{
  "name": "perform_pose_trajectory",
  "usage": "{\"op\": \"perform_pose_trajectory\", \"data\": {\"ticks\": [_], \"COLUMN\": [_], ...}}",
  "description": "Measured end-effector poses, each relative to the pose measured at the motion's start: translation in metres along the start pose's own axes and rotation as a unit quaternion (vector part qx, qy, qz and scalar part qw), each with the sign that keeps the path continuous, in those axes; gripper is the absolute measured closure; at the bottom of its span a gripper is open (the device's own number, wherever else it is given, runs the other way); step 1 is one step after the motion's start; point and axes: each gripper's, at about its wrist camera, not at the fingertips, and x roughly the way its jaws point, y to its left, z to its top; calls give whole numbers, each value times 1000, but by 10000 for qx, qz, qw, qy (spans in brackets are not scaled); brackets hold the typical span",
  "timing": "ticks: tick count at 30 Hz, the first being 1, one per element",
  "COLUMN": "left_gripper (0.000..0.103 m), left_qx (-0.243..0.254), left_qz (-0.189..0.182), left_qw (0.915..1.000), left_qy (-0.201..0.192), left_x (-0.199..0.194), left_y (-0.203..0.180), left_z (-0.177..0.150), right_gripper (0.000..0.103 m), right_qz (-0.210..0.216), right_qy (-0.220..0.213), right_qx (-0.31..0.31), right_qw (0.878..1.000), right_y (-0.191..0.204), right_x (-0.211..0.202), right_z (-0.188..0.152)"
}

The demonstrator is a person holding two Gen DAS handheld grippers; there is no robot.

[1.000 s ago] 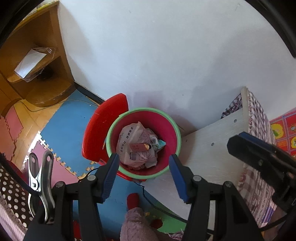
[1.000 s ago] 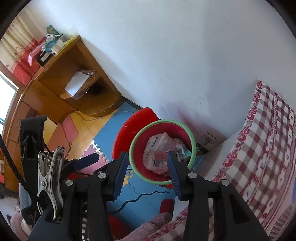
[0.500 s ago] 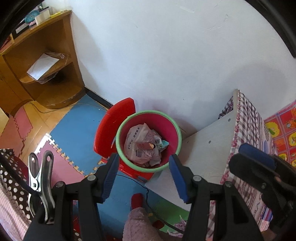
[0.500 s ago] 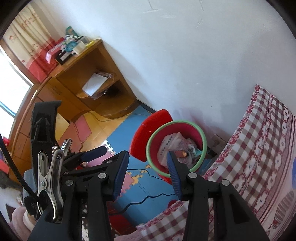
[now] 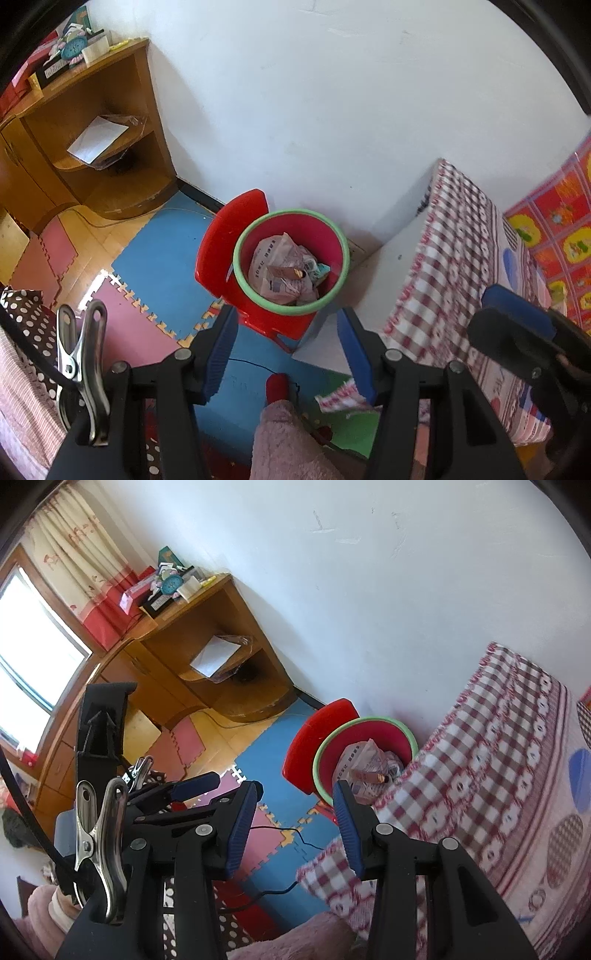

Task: Collect trash
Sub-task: 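Move both tools from the bucket over the bed toward the white-and-green box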

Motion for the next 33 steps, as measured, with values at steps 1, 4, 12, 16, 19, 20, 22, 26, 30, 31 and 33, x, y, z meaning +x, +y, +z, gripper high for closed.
{"op": "perform_pose_trajectory", "data": {"ticks": [1, 4, 12, 16, 19, 20, 22, 26, 30, 31, 33], "left_gripper": [44, 44, 44, 44, 44, 44, 44, 44, 44, 44, 44], "left_qx": [14, 92, 362, 534, 656, 703, 799, 953, 1221, 1271, 1380], "left_qz": [7, -8, -207, -290, -376, -400, -440, -522, -571, -588, -656], "left_qw": [10000, 10000, 9991, 9981, 9971, 9967, 9958, 9941, 9909, 9901, 9883], "left_qy": [-2, -37, -68, -90, -102, -98, -83, -14, -13, -8, 6], "left_x": [-3, -14, -39, -47, -50, -51, -53, -55, -57, -57, -56], "left_y": [-4, -18, -65, -90, -112, -119, -133, -159, -182, -186, -197], "left_z": [-2, -13, -43, -56, -65, -68, -74, -79, -81, -81, -80], "right_gripper": [59, 59, 59, 59, 59, 59, 59, 59, 59, 59, 59], "right_qz": [4, -8, -138, -254, -370, -411, -507, -651, -750, -780, -853], "right_qy": [-21, -86, -265, -384, -453, -477, -513, -586, -687, -719, -770], "right_qx": [20, 80, 312, 412, 476, 510, 599, 714, 859, 897, 974], "right_qw": [10000, 9999, 9991, 9981, 9972, 9967, 9956, 9936, 9911, 9903, 9886], "right_y": [-1, -6, -27, -40, -52, -56, -67, -83, -97, -102, -109], "right_x": [-6, -23, -71, -95, -111, -116, -127, -145, -161, -165, -172], "right_z": [-5, -19, -58, -79, -91, -95, -103, -116, -122, -123, -125]}}
